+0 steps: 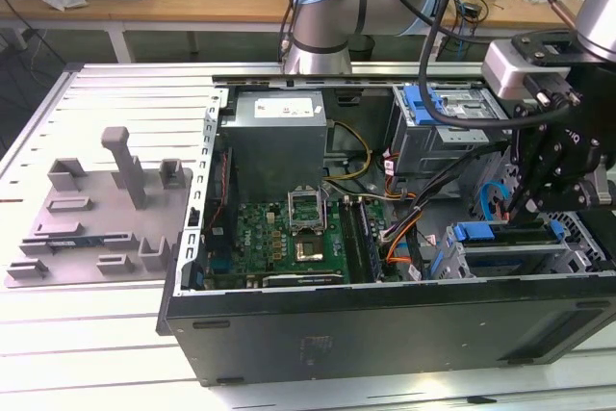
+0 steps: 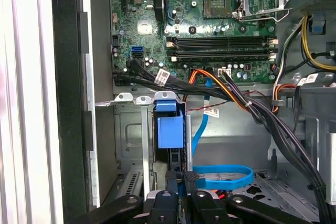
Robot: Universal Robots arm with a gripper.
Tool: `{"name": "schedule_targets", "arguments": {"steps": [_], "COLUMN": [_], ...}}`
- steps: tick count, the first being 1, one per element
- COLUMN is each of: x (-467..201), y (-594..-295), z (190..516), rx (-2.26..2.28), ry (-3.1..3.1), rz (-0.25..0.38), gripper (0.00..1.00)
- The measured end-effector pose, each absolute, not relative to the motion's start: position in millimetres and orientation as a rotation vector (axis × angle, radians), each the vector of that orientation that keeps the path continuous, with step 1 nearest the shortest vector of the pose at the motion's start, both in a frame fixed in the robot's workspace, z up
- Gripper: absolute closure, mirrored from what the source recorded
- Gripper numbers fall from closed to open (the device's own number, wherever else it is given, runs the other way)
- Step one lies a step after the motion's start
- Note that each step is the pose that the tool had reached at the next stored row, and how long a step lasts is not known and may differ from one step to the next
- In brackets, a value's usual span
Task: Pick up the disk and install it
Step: 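Insert the second disk wire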
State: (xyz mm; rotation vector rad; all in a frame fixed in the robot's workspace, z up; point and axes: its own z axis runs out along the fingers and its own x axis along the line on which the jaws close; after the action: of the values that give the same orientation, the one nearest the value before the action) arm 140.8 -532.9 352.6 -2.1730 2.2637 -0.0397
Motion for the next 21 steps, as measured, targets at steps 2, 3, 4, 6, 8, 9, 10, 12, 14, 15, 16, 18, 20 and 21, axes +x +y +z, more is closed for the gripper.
{"name": "schedule_targets", "arguments": {"steps": [2, 3, 4, 6, 8, 9, 10, 12, 14, 15, 16, 18, 20, 21], "x": [141.0, 141.0, 141.1, 141.2, 141.2, 141.2, 141.2, 141.2, 141.2, 141.2, 141.2, 141.2, 141.2, 141.2], "y": [-532.9, -532.9, -532.9, -532.9, -532.9, -532.9, -532.9, -532.9, -532.9, -532.9, -532.9, -532.9, -532.9, -532.9], "z": [352.2, 352.0, 351.7, 351.2, 350.6, 350.3, 350.0, 349.2, 348.3, 348.0, 347.6, 347.0, 346.4, 345.9], "rx": [-2.173, -2.173, -2.173, -2.173, -2.173, -2.173, -2.173, -2.173, -2.173, -2.173, -2.173, -2.173, -2.173, -2.173], "ry": [2.264, 2.264, 2.264, 2.264, 2.264, 2.264, 2.264, 2.264, 2.264, 2.264, 2.264, 2.264, 2.264, 2.263], "rz": [-0.040, -0.040, -0.040, -0.040, -0.040, -0.040, -0.040, -0.040, -0.040, -0.040, -0.040, -0.040, -0.040, -0.039], "gripper": [0.84, 0.84, 0.84, 0.84, 0.84, 0.84, 0.84, 0.84, 0.84, 0.84, 0.84, 0.84, 0.84, 0.84]}}
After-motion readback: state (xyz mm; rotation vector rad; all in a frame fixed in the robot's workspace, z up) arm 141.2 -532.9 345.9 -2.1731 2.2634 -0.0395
